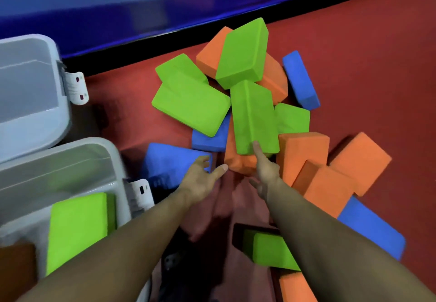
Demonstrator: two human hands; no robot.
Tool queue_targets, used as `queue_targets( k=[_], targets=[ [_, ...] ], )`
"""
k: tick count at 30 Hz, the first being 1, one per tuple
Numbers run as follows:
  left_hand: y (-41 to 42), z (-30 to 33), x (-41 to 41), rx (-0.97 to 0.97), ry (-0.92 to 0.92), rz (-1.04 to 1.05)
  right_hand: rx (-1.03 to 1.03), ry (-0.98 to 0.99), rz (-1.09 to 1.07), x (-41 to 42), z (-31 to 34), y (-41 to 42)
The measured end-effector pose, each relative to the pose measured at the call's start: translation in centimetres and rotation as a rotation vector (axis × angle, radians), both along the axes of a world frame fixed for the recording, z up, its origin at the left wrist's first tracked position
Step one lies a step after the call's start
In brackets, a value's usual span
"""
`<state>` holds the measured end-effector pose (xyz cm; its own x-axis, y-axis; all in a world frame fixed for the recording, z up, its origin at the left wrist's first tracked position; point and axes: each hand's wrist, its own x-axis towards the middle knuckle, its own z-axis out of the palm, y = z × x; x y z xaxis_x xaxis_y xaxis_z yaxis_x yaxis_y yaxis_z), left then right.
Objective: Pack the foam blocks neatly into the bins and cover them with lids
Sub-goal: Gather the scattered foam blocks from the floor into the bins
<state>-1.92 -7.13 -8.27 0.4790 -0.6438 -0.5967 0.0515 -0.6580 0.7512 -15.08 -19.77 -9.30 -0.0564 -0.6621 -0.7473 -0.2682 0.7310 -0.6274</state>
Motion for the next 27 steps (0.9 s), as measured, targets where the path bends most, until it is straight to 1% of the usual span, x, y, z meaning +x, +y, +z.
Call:
queue_targets(
  k=[2,4,6,9,10,12,13,14,16,19,23,27],
  targets=[
    [-1.5,-1.0,0.1,0.005,0.003,-0.028,0.080,-0.120,-0.048,1.0,0.9,-0.5],
    [-2.7,-2.2,0.1,0.003,-0.026,-0.036,0.121,-0.207,-0.092,1.7,-0.2,-1.6],
    [-3.8,-3.7,0.1,0.006,-0.053,-0.045,0.167,-0.247,-0.118,2.1,-1.4,-2.6],
    [-5.4,-6.1,-0.2,0.012,-0.019,-0.062,0.216,-0.285,-0.163,2.3,-2.4,-3.7],
    [-5.9,-7.8,-0.3,0.012,-0.005,-0.059,0.225,-0.295,-0.172,2.4,-2.7,-4.0],
    [-6.8,-13.1,-0.7,0.014,0.039,-0.034,0.221,-0.308,-0.185,2.4,-2.9,-4.7],
    [-7.3,-14.3,-1.0,0.025,0.049,-0.011,0.228,-0.324,-0.207,2.5,-2.7,-4.9],
    [-7.9,-13.7,-1.4,0.041,0.057,0.014,0.239,-0.335,-0.223,2.6,-2.8,-5.2],
    [-8.6,-10.8,-1.9,0.055,0.042,0.039,0.266,-0.370,-0.255,2.4,-2.8,-5.5],
    [-8.5,-9.0,-2.2,0.082,-0.013,0.048,0.296,-0.432,-0.288,1.8,-2.6,-5.3],
    [-6.7,-7.5,-0.9,0.122,-0.051,0.031,0.214,-0.483,-0.312,0.8,-1.2,-5.0],
    [-3.9,-3.6,1.3,0.131,-0.082,-0.004,0.117,-0.484,-0.319,0.0,1.8,-3.5]
  ],
)
